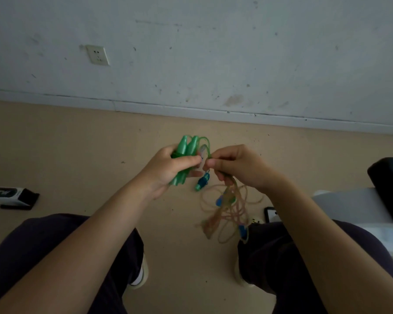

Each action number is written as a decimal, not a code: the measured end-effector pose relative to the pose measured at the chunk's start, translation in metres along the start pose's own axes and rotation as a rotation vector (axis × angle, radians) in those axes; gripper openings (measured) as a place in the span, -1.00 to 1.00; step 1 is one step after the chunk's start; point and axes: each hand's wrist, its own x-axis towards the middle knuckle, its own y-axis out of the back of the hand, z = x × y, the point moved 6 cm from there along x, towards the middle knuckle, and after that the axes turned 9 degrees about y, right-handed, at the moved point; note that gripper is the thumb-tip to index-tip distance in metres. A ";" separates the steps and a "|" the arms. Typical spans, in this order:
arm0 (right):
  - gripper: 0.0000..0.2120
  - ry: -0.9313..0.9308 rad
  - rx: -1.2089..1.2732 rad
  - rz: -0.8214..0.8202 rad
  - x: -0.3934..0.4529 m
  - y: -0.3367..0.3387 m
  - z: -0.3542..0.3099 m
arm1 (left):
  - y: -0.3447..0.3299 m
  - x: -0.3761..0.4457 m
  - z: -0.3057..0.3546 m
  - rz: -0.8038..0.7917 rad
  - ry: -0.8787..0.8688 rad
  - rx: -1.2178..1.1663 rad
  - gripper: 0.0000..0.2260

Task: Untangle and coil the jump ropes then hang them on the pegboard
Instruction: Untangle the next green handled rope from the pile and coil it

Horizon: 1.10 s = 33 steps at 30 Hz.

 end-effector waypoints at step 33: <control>-0.90 -0.020 -0.089 0.073 0.004 -0.007 0.004 | 0.021 -0.005 0.016 0.307 -0.236 0.057 -0.82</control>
